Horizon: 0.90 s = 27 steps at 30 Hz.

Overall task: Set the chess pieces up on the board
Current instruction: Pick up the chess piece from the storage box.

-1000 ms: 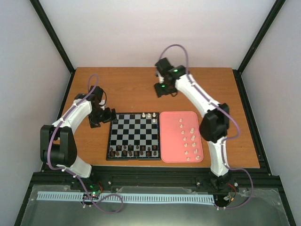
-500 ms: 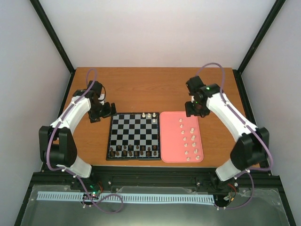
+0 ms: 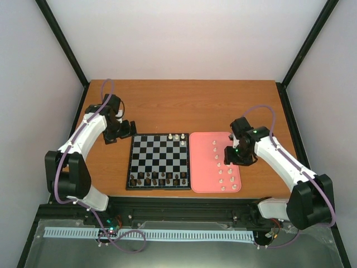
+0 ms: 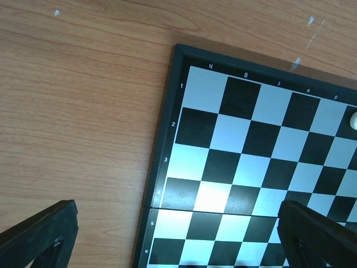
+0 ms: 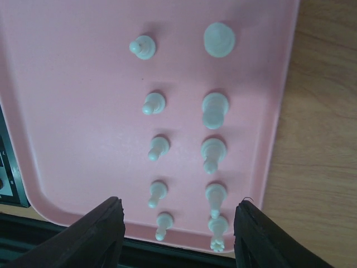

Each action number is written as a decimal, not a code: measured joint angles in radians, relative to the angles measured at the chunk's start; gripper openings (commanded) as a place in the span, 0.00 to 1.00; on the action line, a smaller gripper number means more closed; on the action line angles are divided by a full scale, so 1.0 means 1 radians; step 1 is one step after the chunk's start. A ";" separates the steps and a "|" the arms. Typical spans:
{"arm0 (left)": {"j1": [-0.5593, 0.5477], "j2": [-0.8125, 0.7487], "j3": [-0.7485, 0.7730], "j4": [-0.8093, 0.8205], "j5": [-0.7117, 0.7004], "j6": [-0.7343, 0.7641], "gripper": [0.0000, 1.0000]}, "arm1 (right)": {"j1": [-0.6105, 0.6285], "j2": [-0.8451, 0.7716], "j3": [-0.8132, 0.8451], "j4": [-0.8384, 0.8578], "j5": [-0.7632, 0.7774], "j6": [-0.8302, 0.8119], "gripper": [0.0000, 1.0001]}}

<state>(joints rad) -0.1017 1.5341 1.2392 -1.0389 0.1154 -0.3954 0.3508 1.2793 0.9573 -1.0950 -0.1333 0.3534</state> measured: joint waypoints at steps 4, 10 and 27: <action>0.000 -0.002 0.000 -0.008 -0.010 0.004 1.00 | 0.000 0.028 -0.025 0.046 -0.029 0.005 0.52; 0.000 -0.013 0.000 -0.009 -0.021 0.019 1.00 | 0.000 0.077 -0.010 0.069 0.028 0.007 0.52; 0.000 -0.018 0.000 -0.009 -0.020 0.034 1.00 | -0.002 0.220 -0.009 0.159 0.073 0.014 0.41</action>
<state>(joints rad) -0.1017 1.5162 1.2392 -1.0481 0.0956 -0.3618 0.3489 1.4994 0.9485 -0.9363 -0.0601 0.3679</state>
